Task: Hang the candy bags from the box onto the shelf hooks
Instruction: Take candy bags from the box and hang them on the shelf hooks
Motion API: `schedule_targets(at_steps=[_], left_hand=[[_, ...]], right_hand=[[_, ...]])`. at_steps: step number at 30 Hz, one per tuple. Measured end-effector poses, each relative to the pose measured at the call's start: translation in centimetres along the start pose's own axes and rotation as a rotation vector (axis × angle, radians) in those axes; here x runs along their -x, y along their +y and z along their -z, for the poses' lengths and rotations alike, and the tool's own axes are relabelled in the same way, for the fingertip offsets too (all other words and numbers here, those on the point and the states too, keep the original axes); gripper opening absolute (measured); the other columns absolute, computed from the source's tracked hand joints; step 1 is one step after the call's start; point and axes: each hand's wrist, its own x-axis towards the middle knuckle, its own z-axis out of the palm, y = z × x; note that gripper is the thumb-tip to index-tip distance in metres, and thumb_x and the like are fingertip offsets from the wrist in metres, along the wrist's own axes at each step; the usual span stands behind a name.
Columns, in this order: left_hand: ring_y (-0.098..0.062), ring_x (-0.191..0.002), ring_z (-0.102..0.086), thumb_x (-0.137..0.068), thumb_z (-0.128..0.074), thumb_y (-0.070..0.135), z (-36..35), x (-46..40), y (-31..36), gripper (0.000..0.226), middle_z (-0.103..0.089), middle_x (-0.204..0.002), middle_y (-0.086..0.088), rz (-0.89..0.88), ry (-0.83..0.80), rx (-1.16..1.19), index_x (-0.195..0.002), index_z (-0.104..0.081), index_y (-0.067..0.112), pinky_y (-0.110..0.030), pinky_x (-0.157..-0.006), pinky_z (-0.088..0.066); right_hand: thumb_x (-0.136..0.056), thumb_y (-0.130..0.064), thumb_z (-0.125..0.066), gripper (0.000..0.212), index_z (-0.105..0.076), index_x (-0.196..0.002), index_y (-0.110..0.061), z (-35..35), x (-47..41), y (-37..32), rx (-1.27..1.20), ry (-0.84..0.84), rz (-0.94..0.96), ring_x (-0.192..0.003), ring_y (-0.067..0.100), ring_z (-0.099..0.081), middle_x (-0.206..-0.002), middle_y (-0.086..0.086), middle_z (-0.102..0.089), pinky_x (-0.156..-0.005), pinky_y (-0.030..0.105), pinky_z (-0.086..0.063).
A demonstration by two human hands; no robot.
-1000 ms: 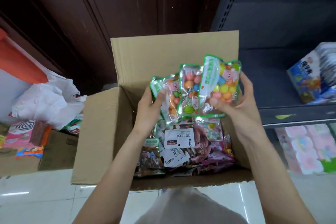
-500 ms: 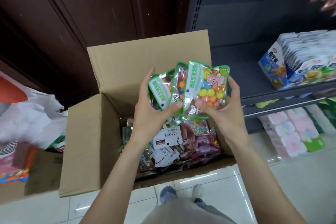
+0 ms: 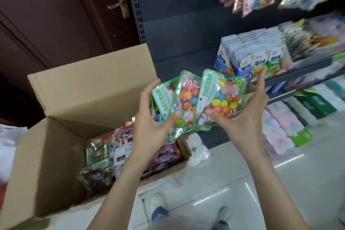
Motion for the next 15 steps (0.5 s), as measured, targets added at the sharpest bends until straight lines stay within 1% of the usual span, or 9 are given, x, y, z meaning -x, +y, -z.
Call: schedule_targets(at_steps=[1,2,3,4,6,8,10,13,15], left_hand=[[0.014,-0.107,-0.052,-0.077,-0.079,0.015,-2.0,0.1,0.7,0.07,-0.051,-0.116,0.038,-0.012,-0.014,-0.001,-0.129,-0.038,0.038,-0.002,-0.083,-0.038],[0.011,-0.109,-0.052,-0.077,-0.079,0.014,-4.1,0.2,1.4,0.07,-0.051,-0.119,0.035,-0.025,-0.025,-0.002,-0.13,-0.039,0.038,-0.003,-0.083,-0.039],[0.01,-0.11,-0.052,-0.078,-0.079,0.014,-6.3,0.3,1.9,0.07,-0.05,-0.121,0.034,-0.039,-0.036,-0.001,-0.131,-0.039,0.036,-0.004,-0.084,-0.039],[0.01,-0.111,-0.052,-0.078,-0.079,0.013,-8.5,0.4,2.6,0.069,-0.049,-0.122,0.036,-0.052,-0.044,0.002,-0.133,-0.04,0.032,-0.006,-0.086,-0.04],[0.008,-0.113,-0.053,-0.078,-0.079,0.017,-12.8,0.5,4.2,0.068,-0.047,-0.126,0.035,-0.069,-0.054,0.003,-0.132,-0.041,0.032,-0.013,-0.09,-0.044],[0.006,-0.113,-0.054,-0.077,-0.078,0.021,-16.6,0.4,6.0,0.066,-0.047,-0.128,0.034,-0.096,-0.051,0.007,-0.129,-0.042,0.037,-0.014,-0.09,-0.045],[0.005,-0.109,-0.056,-0.077,-0.08,0.013,-19.9,-0.1,7.5,0.066,-0.05,-0.12,0.037,-0.094,-0.04,0.035,-0.127,-0.042,0.034,-0.012,-0.086,-0.046],[-0.005,-0.108,-0.059,-0.078,-0.077,0.008,-23.6,-0.8,9.1,0.066,-0.056,-0.117,0.025,-0.061,-0.001,0.113,-0.13,-0.042,0.028,-0.029,-0.089,-0.053],[-0.007,-0.108,-0.059,-0.077,-0.077,0.009,-25.6,-1.5,9.8,0.066,-0.057,-0.117,0.021,-0.059,0.028,0.126,-0.13,-0.042,0.03,-0.036,-0.089,-0.054]], right_hand=[[-0.058,-0.045,-0.086,0.123,0.0,-0.147,-0.047,2.1,-0.6,0.8,0.059,-0.025,0.043,-0.123,-0.014,-0.026,-0.152,0.003,-0.017,-0.093,0.024,-0.036],[-0.058,-0.052,-0.082,0.115,-0.006,-0.144,-0.051,4.3,-1.3,1.8,0.12,-0.07,0.079,-0.117,-0.018,-0.026,-0.152,0.001,-0.016,-0.09,0.025,-0.038],[-0.056,-0.061,-0.076,0.106,-0.016,-0.143,-0.052,6.6,-2.2,2.9,0.185,-0.122,0.098,-0.116,-0.015,-0.03,-0.15,-0.001,-0.019,-0.09,0.029,-0.041],[-0.053,-0.068,-0.071,0.1,-0.028,-0.141,-0.048,8.9,-3.1,4.0,0.249,-0.163,0.095,-0.119,-0.005,-0.037,-0.146,-0.003,-0.025,-0.091,0.033,-0.045],[-0.048,-0.071,-0.071,0.097,-0.042,-0.133,-0.034,13.2,-4.8,6.4,0.326,-0.177,0.1,-0.117,0.014,-0.048,-0.132,-0.004,-0.035,-0.087,0.037,-0.047],[-0.048,-0.068,-0.077,0.094,-0.044,-0.126,-0.027,16.7,-6.3,8.1,0.318,-0.142,0.125,-0.113,0.016,-0.049,-0.122,-0.007,-0.039,-0.082,0.034,-0.044],[-0.051,-0.064,-0.08,0.086,-0.046,-0.12,-0.026,19.5,-7.6,9.3,0.245,-0.102,0.085,-0.11,0.014,-0.046,-0.112,-0.011,-0.043,-0.081,0.031,-0.041],[-0.049,-0.076,-0.069,0.079,-0.046,-0.107,-0.028,22.5,-9.4,10.8,0.137,-0.022,0.006,-0.107,0.014,-0.045,-0.101,-0.013,-0.05,-0.079,0.028,-0.038],[-0.049,-0.082,-0.068,0.083,-0.043,-0.108,-0.029,23.8,-10.6,11.5,0.059,0.023,-0.004,-0.099,0.014,-0.053,-0.1,-0.011,-0.056,-0.076,0.031,-0.042]])
